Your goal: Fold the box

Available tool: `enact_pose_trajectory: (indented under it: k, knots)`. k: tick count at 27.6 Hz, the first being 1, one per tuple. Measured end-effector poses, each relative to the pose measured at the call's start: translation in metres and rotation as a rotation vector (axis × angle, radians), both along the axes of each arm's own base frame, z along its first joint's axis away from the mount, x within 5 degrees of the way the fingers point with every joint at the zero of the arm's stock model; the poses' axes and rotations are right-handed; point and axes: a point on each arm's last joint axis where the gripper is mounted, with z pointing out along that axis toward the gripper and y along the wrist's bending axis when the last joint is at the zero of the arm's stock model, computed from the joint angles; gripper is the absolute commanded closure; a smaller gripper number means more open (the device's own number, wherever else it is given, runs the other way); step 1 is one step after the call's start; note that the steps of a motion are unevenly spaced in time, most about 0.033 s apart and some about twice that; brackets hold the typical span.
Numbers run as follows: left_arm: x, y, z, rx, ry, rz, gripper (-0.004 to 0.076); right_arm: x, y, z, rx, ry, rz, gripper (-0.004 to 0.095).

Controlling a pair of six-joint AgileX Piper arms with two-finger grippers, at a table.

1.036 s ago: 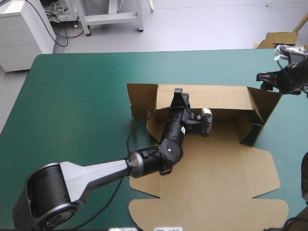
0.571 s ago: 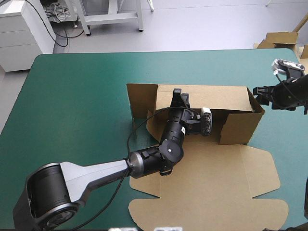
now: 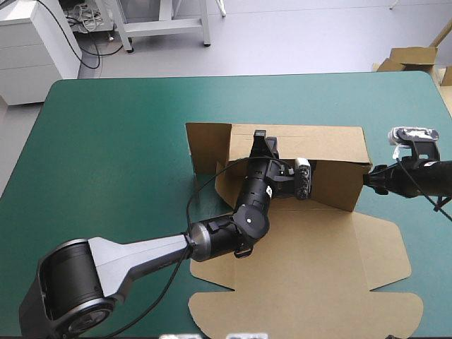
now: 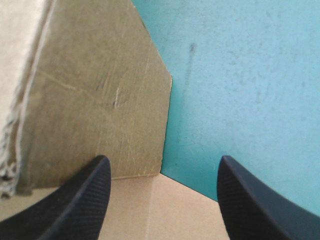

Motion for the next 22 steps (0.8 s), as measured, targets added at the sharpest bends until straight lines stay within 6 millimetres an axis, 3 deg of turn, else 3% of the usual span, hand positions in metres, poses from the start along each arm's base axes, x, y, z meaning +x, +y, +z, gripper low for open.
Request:
enact_pose_trajectory:
  k: [3,10,22]
  knots:
    - [0.0,0.0,0.0,0.0,0.0,0.0,0.0731,-0.0092,0.0022,-0.0036,-0.072,-0.045,0.078,0.0334]
    - [0.0,-0.0001,0.0,0.0,0.0,-0.001,0.0732,-0.0087,0.0033,-0.004,-0.159,-0.095,0.212,0.0334]
    - [-0.0001,-0.0002,-0.0003,0.002,0.003,-0.002,0.0731,-0.0087,0.0087,-0.0043,-0.167,-0.123,0.329,0.0334]
